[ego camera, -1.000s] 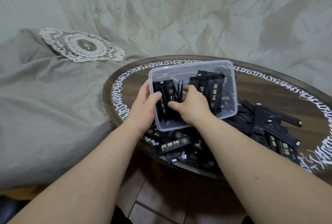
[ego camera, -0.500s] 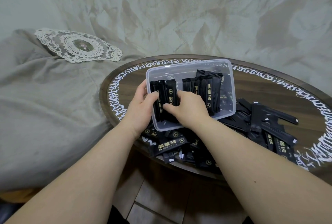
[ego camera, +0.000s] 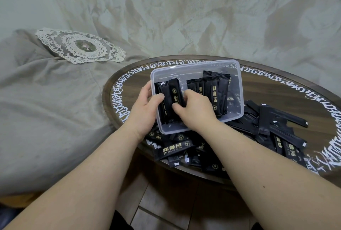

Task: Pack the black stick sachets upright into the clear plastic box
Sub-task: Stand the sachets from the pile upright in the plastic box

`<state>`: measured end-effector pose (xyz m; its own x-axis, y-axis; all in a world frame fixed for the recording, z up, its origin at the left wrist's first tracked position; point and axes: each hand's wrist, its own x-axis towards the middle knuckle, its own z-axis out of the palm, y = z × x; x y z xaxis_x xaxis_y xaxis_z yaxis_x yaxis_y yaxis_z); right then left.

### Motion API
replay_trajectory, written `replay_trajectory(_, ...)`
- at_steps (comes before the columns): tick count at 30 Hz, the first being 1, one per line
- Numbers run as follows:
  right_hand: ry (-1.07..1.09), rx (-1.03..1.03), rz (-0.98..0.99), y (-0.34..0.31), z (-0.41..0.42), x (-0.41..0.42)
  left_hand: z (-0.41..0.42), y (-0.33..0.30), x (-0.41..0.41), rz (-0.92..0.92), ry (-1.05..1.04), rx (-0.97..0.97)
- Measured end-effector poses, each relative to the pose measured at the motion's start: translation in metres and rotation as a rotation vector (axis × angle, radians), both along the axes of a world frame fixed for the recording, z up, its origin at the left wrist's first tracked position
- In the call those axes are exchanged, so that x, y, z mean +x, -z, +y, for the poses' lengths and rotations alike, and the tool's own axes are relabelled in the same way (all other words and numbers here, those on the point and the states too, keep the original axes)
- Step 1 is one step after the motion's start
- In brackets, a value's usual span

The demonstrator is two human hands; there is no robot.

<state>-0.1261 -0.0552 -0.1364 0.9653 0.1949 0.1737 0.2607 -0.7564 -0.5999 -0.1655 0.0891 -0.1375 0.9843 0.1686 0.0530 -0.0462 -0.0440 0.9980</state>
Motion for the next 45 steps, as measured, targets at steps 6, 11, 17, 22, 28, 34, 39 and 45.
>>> replay_trajectory(6,0.176,0.078,-0.005,-0.002,-0.007,0.007,0.001,0.001,0.001,-0.009,0.015,-0.003)
replay_trajectory(11,0.125,0.058,0.091,-0.003,-0.001,0.007,0.001,0.000,0.000,-0.011,0.029,-0.010)
replay_trajectory(17,0.118,0.053,0.134,0.000,0.006,0.005,-0.001,-0.002,-0.001,-0.012,0.058,-0.003)
replay_trajectory(22,0.098,0.008,0.132,0.002,0.012,0.005,-0.001,-0.001,-0.001,-0.013,0.057,0.014)
replay_trajectory(28,0.158,-0.016,0.096,-0.001,0.010,0.003,0.000,0.000,0.001,-0.015,0.053,0.015)
replay_trajectory(34,0.073,0.011,0.074,-0.004,0.004,0.000,0.002,0.002,0.001,-0.012,0.051,0.026)
replay_trajectory(39,-0.023,0.077,0.099,-0.006,-0.008,-0.002,0.002,0.003,0.001,-0.017,0.046,0.011)
replay_trajectory(45,-0.054,0.104,0.082,-0.008,-0.007,-0.007,0.001,0.001,0.000,-0.014,0.054,-0.003)
